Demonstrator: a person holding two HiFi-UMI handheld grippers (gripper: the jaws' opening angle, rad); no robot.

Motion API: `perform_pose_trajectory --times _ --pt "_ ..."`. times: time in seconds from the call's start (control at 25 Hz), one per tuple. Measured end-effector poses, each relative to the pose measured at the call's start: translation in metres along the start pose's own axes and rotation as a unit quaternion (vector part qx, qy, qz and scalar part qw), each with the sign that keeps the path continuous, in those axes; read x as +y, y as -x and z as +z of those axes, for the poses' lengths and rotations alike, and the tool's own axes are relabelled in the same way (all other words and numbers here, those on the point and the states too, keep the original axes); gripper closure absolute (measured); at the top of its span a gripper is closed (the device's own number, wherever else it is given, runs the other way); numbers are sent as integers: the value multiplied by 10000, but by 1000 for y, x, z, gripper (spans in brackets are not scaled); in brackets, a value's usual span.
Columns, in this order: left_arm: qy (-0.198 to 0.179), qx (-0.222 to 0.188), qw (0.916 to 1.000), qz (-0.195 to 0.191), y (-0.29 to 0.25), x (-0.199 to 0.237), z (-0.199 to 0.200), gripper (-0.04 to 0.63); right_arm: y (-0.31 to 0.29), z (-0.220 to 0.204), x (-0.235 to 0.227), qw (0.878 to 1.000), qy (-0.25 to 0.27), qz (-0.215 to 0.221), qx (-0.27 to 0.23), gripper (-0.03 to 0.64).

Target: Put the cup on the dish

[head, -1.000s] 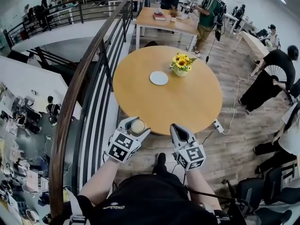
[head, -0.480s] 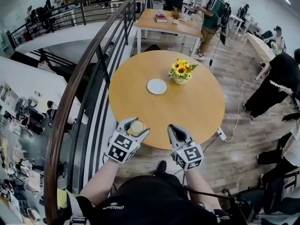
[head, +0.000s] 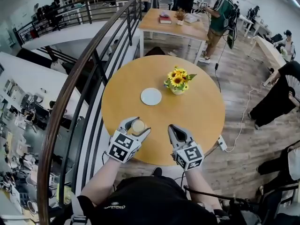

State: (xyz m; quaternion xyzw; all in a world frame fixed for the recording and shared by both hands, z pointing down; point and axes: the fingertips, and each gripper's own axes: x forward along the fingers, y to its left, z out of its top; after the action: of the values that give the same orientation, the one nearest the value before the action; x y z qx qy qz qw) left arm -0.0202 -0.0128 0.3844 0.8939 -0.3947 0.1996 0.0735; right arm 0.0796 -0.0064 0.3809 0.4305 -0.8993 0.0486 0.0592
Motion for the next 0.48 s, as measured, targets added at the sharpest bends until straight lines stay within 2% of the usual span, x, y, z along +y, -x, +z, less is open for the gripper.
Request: perform_pose_trajectory --times 0.28,0.48 --pt "10 41 9998 202 -39 3 19 333 -8 -2 -48 9998 -136 117 -75 604" --pt "51 58 9996 263 -49 2 26 333 -11 4 -61 9997 -146 184 -121 604"
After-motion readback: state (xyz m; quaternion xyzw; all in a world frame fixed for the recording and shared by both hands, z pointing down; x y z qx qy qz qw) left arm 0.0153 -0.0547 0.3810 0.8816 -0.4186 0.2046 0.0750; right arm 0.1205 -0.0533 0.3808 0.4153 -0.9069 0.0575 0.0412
